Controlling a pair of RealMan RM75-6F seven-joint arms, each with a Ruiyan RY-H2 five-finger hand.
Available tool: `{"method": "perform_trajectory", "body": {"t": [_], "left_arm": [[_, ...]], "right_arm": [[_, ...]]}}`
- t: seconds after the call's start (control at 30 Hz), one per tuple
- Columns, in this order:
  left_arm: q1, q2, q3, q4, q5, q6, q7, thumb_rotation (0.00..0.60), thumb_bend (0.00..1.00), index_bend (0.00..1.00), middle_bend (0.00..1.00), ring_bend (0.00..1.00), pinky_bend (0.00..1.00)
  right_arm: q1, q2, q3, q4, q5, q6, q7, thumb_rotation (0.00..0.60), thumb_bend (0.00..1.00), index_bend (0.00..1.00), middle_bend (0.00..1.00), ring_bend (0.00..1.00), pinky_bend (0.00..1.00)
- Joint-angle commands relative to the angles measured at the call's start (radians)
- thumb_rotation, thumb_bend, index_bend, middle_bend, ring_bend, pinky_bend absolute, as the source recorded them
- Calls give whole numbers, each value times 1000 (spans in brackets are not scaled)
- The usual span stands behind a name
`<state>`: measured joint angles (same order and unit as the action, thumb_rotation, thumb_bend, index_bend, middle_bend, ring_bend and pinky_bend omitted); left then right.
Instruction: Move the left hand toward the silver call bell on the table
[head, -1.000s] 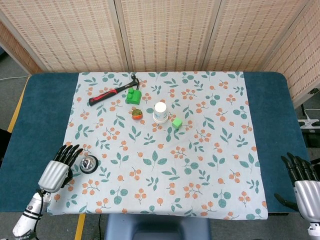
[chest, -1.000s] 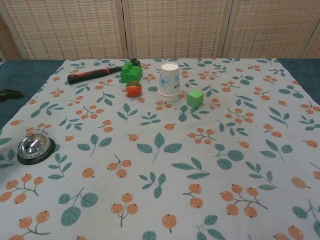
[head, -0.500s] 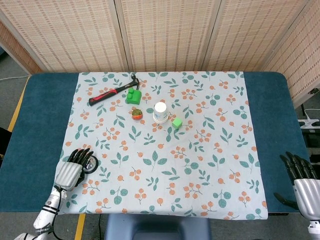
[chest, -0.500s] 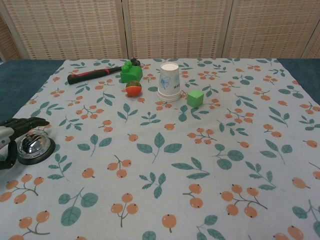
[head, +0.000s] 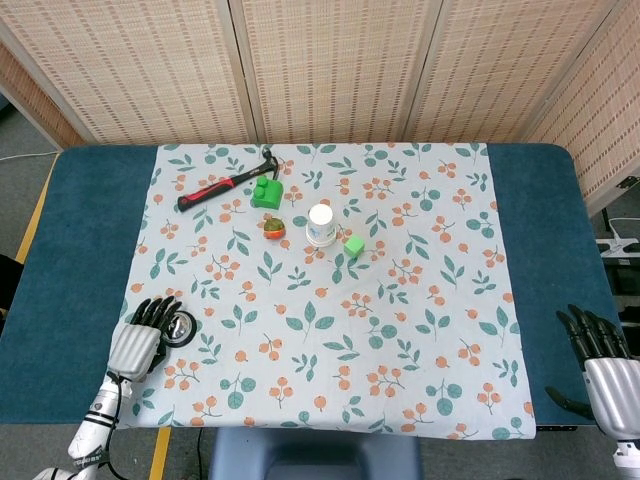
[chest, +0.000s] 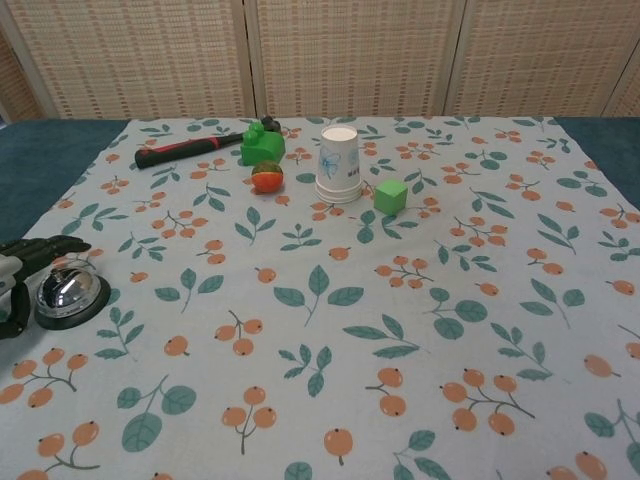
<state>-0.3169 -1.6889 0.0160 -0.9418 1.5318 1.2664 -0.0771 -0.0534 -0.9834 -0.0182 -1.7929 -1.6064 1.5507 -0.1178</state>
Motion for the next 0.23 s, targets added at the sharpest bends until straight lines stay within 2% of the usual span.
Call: {"method": "perform_trajectory", "body": {"t": [0.03, 0.17, 0.23], "left_arm": [[0, 65, -13, -97, 61, 115, 22, 600, 1000, 0, 0, 0, 1], [3, 153, -1, -197, 101, 162, 66, 600, 1000, 0, 0, 0, 17], [4, 158, 0, -204, 102, 163, 68, 600, 1000, 0, 0, 0, 26]], "right_arm": [[3, -1, 4, -2, 7, -4, -1, 600, 16, 0, 0, 0, 82], [6, -1, 3, -3, 12, -13, -6, 600, 16, 0, 0, 0, 82], [7, -1, 3, -3, 12, -13, -6, 600, 16, 0, 0, 0, 82]]}}
